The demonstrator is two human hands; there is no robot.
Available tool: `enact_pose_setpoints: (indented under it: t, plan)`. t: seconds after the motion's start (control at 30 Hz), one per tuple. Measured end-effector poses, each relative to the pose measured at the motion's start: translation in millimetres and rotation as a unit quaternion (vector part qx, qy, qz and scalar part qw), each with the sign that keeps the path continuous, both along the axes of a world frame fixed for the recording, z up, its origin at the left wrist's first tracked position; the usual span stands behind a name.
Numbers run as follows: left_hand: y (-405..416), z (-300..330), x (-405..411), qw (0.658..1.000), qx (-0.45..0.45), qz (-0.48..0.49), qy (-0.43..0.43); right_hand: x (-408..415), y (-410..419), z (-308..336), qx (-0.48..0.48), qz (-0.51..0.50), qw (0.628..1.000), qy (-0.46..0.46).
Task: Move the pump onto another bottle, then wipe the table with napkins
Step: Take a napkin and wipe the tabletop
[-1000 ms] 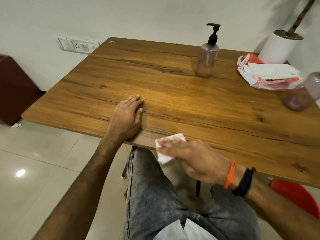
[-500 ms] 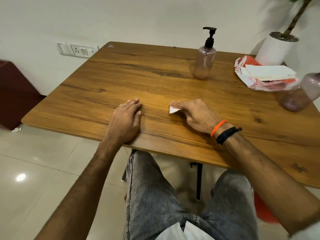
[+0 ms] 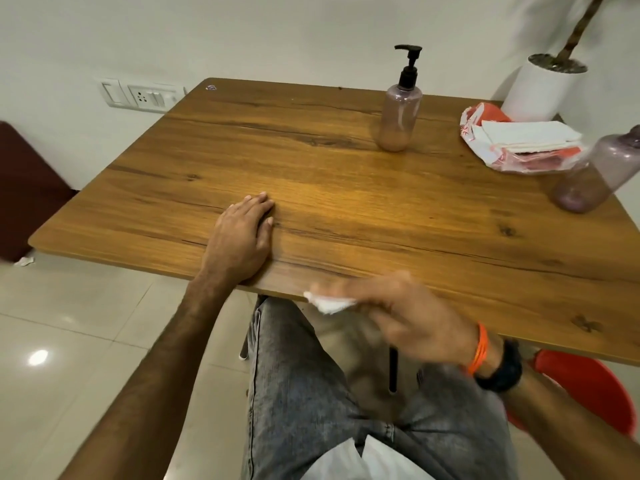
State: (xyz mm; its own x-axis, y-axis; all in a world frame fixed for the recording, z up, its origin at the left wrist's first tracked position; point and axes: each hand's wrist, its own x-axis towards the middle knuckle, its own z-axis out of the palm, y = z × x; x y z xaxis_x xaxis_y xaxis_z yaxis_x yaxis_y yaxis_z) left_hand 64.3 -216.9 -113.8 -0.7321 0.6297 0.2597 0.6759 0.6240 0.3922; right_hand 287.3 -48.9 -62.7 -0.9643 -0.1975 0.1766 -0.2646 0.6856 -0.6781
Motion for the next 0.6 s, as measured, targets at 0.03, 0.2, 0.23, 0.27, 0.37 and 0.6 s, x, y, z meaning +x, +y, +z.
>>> enact_pose_setpoints:
  t: [0.03,0.2,0.23,0.27,0.37,0.6]
  plan:
    - [-0.3,0.2,0.1,1.0,0.001,-0.001,-0.001,-6.0,9.1,5.7,-0.012,-0.029,0.999,0.02]
    - [-0.2,1.8,1.7,1.0,0.001,-0.001,-0.006,-51.4,55.3,19.3,0.039,-0.189,0.977,0.086]
    - [-0.1,2.0,1.9,1.0,0.001,-0.001,-0.006,-59.4,61.2,17.4,0.069,-0.204,0.974,0.073]
    - [0.1,1.9,2.4,1.0,0.0,-0.002,-0.006,-65.0,65.3,13.5,0.098,-0.207,0.972,0.052]
    - [0.1,2.2,2.0,1.0,0.0,-0.002,-0.005,-69.2,64.6,-3.7,0.169,-0.173,0.97,-0.027]
    - [0.3,2.1,3.0,1.0,0.0,-0.003,-0.003,-15.7,21.1,-23.6,0.19,-0.102,0.976,-0.011]
